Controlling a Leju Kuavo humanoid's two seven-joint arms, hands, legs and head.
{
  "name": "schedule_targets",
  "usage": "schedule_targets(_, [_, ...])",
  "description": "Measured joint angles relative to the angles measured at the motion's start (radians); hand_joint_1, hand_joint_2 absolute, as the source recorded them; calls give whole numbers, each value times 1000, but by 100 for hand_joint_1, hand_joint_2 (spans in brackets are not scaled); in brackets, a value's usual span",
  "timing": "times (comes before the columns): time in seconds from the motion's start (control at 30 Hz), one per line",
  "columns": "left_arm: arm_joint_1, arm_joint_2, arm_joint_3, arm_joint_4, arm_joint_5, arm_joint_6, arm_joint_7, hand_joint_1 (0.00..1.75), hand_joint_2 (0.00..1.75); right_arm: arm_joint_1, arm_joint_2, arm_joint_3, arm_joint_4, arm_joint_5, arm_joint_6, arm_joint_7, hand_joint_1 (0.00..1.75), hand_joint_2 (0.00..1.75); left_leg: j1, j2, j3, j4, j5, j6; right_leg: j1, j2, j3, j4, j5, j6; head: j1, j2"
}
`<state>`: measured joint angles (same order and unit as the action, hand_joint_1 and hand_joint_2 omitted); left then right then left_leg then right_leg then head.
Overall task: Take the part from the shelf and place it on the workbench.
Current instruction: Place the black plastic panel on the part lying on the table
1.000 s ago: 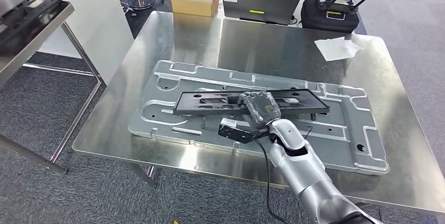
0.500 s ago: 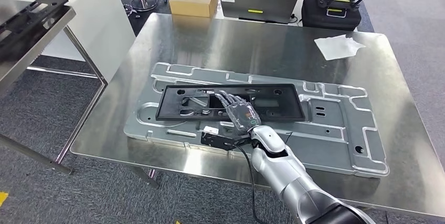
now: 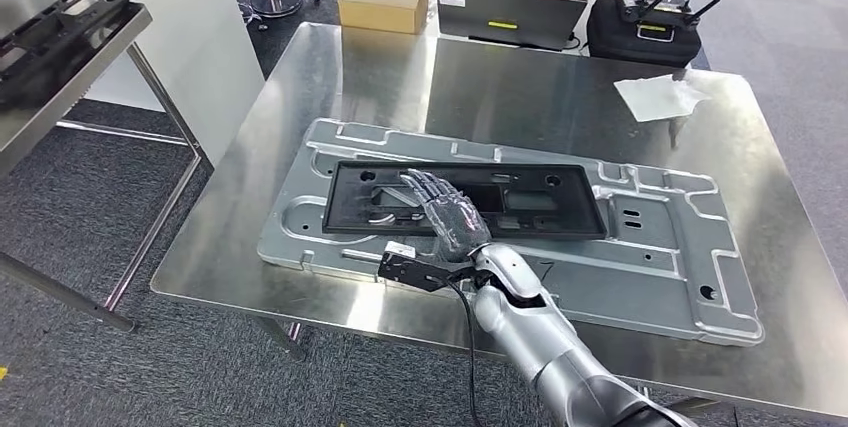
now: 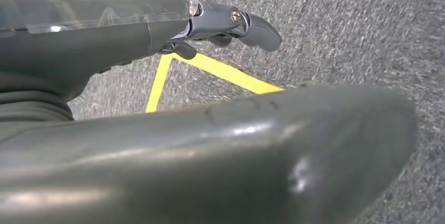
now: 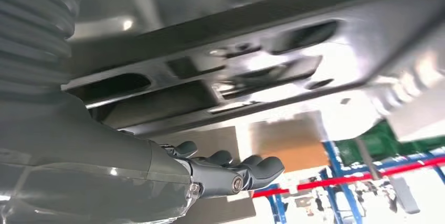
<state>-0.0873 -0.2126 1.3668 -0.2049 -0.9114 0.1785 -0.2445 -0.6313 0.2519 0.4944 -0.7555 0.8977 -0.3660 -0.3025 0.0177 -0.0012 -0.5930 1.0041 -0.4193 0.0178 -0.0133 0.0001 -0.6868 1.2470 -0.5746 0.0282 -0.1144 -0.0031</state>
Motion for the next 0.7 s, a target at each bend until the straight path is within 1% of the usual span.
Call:
schedule_targets(0.03, [0,-2,3,0,6,4,0,0,0,20,-4,0,-35,-36,14,-10,0,175,-1,-1,0,0,-1,1,0,0,-24,46,-11,0,0,0])
schedule_targets(0.07, [1,-4,6,0,11,9,0,0,0,41,-7,0,-74,-77,30,-21,0,175,-2,-3,0,1,-1,1,0,0,-32,55,-2,-1,0,0])
schedule_targets(0.1, [1,-7,9,0,17,14,0,0,0,61,-11,0,-118,-126,49,-31,0,175,-3,-4,1,1,-2,1,0,0,-20,22,25,-4,0,0])
schedule_targets(0.17, [0,-13,15,0,26,23,0,0,0,97,-21,1,-222,-225,84,-46,0,175,-7,-6,3,2,-5,-2,4,0,43,-118,96,-17,0,0])
schedule_targets(0.2, [0,-17,19,0,31,28,-1,0,0,112,-27,1,-277,-273,97,-53,0,175,-10,-7,3,3,-7,-5,7,0,70,-180,119,-23,0,0])
schedule_targets(0.23, [0,-20,23,0,36,32,-2,0,0,128,-35,2,-332,-317,105,-61,0,175,-12,-7,3,4,-8,-8,10,-1,87,-218,130,-28,0,0])
schedule_targets(0.27, [0,-24,27,0,40,37,-4,0,0,146,-46,4,-387,-358,111,-70,0,175,-12,-7,4,4,-10,-13,13,-1,93,-232,130,-32,0,0])
schedule_targets(0.3, [1,-26,31,0,45,40,-7,0,0,165,-57,6,-437,-394,114,-79,0,175,-12,-7,4,3,-10,-18,14,-2,93,-234,130,-34,0,0])
schedule_targets(0.37, [1,-31,38,0,51,48,-13,0,0,204,-83,11,-544,-461,120,-98,0,175,-10,-6,2,12,-21,-28,8,-2,98,-242,134,-42,0,0])
schedule_targets(0.4, [1,-32,41,0,53,51,-16,0,0,222,-96,14,-595,-491,123,-108,0,175,-10,-5,-7,37,-39,-33,5,-3,102,-247,136,-47,0,0])
schedule_targets(0.43, [1,-33,45,0,55,53,-19,0,0,241,-110,18,-646,-521,125,-120,0,175,-8,-4,-27,83,-67,-37,2,-4,105,-250,136,-51,0,0])
schedule_targets(0.5, [1,-35,51,0,59,53,-27,0,0,289,-141,23,-735,-575,123,-151,0,175,-5,-4,-84,216,-134,-45,3,-8,109,-250,135,-57,0,0])
schedule_targets(0.53, [2,-35,53,0,62,51,-32,0,0,320,-157,24,-778,-597,115,-171,0,175,-4,-3,-108,268,-154,-48,4,-10,110,-248,135,-57,0,0])
schedule_targets(0.57, [3,-35,54,0,64,47,-39,0,0,353,-172,24,-821,-615,105,-191,0,175,-3,-3,-116,287,-155,-51,4,-12,110,-247,134,-57,0,0])
schedule_targets(0.6, [4,-35,55,0,66,41,-44,0,0,387,-186,24,-861,-629,92,-209,0,175,-2,-3,-103,264,-135,-51,4,-11,110,-245,133,-55,0,0])
schedule_targets(0.63, [5,-35,56,0,67,35,-48,0,0,420,-198,21,-897,-641,80,-223,0,175,0,-2,-73,206,-102,-51,3,-10,110,-243,131,-53,0,0])
schedule_targets(0.67, [5,-35,57,0,68,32,-50,0,0,452,-208,17,-927,-654,72,-234,0,175,1,-2,-36,133,-72,-49,3,-9,110,-240,128,-49,0,0])
schedule_targets(0.7, [5,-35,57,0,68,29,-51,0,0,483,-217,11,-952,-668,68,-242,0,131,0,-3,-5,72,-49,-45,5,-7,109,-235,126,-44,0,0])
